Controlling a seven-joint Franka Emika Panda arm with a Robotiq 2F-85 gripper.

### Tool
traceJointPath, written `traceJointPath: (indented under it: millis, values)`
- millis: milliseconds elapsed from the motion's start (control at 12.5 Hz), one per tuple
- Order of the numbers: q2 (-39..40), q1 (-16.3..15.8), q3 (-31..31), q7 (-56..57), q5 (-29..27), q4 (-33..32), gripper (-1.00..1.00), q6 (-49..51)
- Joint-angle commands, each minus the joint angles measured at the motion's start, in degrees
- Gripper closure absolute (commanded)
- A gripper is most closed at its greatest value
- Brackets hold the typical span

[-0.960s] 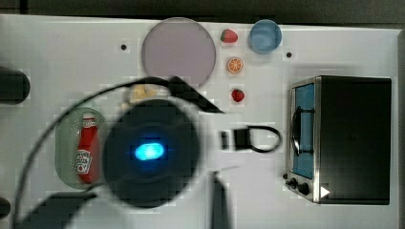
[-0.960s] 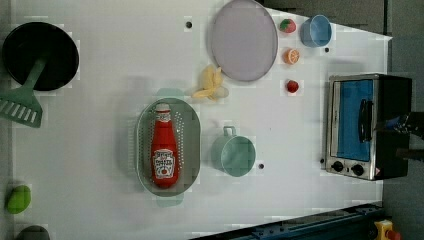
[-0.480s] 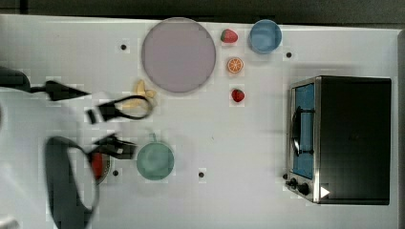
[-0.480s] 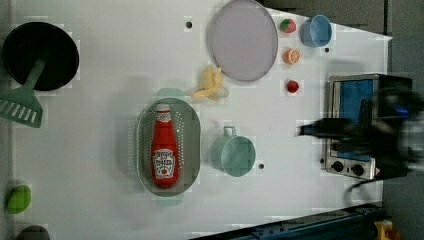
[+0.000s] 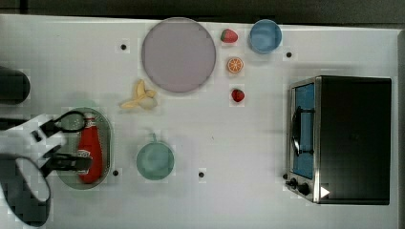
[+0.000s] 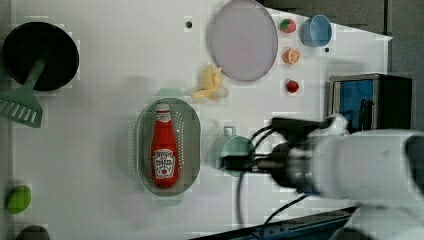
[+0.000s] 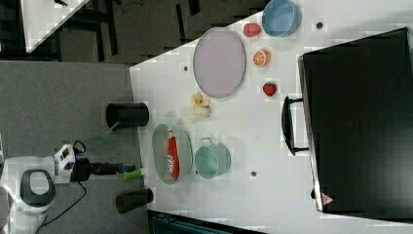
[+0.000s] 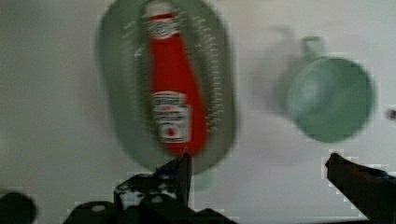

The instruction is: Pick ketchup from strainer and place it on the table

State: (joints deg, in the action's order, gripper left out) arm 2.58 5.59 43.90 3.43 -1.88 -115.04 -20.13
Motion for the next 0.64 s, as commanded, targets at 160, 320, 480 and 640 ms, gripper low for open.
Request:
traceJointPath:
  millis: [160, 320, 480, 640]
  values:
    - [3.42, -0.05, 3.56, -6.91, 1.71, -4.98, -1.00, -14.47]
    - [6.11, -0.44, 3.70, -11.49, 5.98, -8.76, -1.00, -21.39]
    - [9.63, -0.50, 3.60, -15.01, 11.35, -11.90, -1.00, -26.71]
    - [14.26, -0.50, 3.44, -17.82, 15.27, -13.45, -1.00, -31.65]
